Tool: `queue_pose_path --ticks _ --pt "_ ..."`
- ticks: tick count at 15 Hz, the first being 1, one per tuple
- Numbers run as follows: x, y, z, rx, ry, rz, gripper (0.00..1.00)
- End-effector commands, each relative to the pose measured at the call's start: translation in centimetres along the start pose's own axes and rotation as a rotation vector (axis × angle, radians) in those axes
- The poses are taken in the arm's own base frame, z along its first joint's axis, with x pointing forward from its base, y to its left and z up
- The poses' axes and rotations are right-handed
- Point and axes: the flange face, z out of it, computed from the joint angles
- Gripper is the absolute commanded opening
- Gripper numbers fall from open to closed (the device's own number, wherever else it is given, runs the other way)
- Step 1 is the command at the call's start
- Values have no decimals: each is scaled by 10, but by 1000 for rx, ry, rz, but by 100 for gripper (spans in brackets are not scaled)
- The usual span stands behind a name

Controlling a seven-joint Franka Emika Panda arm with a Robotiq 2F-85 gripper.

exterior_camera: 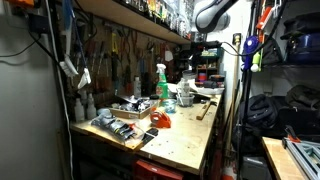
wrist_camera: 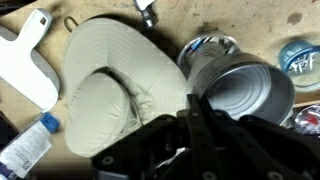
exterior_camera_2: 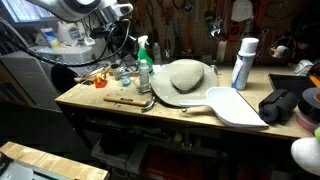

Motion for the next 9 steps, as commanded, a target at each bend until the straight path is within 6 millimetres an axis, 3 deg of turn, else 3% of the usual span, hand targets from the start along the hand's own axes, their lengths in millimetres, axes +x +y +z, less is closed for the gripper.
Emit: queue_pose_path --ticks 1,4,6,8,9 --pt "4 3 -2 -15 4 13 3" --pt "11 2 -9 -6 20 59 1" --pt "28 16 -24 36 26 177 1" --pt "44 47 -36 2 50 257 1" --pt "49 75 -40 -52 46 263 1"
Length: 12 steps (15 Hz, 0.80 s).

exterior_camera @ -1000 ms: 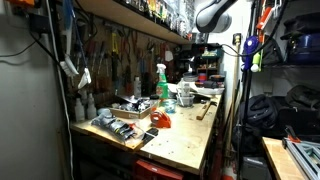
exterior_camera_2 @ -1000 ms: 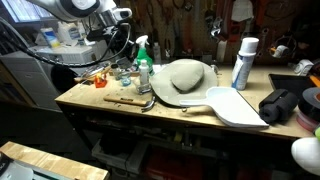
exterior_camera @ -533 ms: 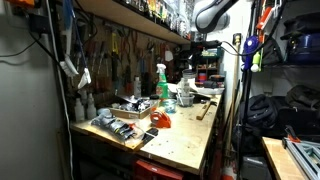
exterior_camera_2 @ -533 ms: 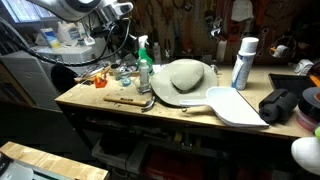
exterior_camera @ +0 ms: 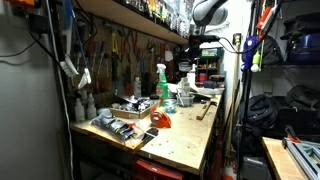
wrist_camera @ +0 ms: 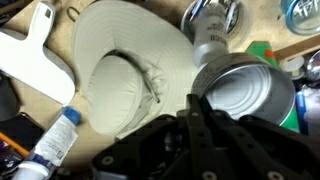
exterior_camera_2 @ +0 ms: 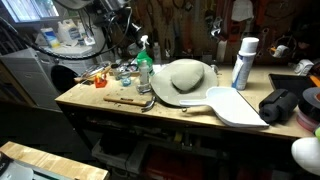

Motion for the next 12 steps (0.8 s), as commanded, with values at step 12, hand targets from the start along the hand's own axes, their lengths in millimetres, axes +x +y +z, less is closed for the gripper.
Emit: queue_pose_path --ticks 12 --pt "-19 207 117 -391 -407 52 1"
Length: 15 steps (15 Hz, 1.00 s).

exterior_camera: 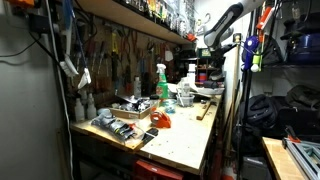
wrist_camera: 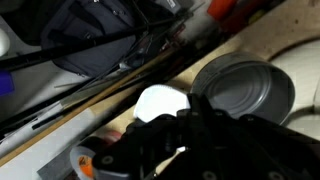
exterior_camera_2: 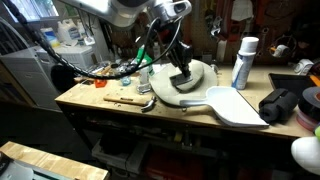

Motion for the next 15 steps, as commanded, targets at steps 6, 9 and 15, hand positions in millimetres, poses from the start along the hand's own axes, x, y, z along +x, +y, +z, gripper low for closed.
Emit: queue_pose_path --ticks 6,9,15 --pt "-4 -21 32 -99 -110 -87 1" --pt "-8 -24 48 -230 -153 -112 1" --pt "-30 -39 79 -309 -305 -240 1"
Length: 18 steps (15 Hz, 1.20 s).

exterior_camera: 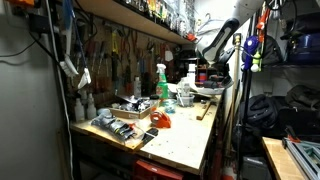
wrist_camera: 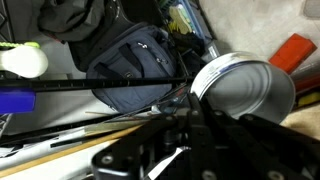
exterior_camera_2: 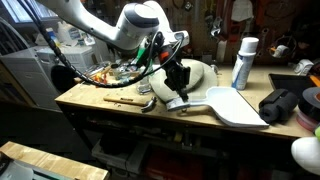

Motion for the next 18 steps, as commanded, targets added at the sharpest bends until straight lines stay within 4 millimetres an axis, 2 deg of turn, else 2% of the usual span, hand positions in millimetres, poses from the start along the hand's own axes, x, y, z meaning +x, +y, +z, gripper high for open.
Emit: queue_pose_path --ticks 1,4,10,11,12,15,18 --pt "-12 -14 15 -38 -83 -109 1" --pt "-14 -21 20 -17 -157 -189 1" --pt "-17 -38 28 306 -249 -285 1" --pt "-19 -38 21 219 -216 -263 1" --pt "-18 -38 21 228 -219 -265 3" --pt "-18 -38 19 225 -215 -266 1" --pt "-18 -52 22 347 -225 -264 1"
